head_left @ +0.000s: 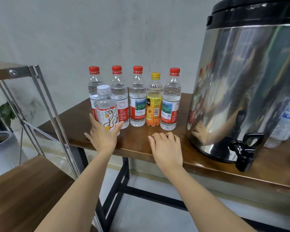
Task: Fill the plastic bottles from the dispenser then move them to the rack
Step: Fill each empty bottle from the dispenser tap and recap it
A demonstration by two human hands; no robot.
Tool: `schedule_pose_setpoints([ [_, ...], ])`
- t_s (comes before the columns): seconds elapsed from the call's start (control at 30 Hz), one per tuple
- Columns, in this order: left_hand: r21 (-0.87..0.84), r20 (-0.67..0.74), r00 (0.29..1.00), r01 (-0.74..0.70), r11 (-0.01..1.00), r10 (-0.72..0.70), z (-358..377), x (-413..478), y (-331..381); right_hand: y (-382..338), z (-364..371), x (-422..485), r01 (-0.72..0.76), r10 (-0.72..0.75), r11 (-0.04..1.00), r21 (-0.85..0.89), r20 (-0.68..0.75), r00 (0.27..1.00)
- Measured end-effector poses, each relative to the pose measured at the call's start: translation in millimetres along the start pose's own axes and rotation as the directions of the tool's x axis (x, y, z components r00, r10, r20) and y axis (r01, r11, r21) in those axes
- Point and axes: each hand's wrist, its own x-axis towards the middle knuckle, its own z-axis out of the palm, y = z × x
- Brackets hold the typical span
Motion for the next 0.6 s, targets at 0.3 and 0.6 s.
schedule_pose_setpoints([
  [0.3,0.083,0.018,0.999,0.034,0.996,-0.036,4.1,16.9,1.8,-0.1,1.6,1.0,0.006,-0.006,1.000,0.002,0.006,1.000],
  [0.6,0.085,0.037,0.998,0.047,0.995,-0.050,10.7,36.6,-0.8,-0.4,3.5,0.9,0.003,-0.003,1.000,0.022,-0.020,1.000],
])
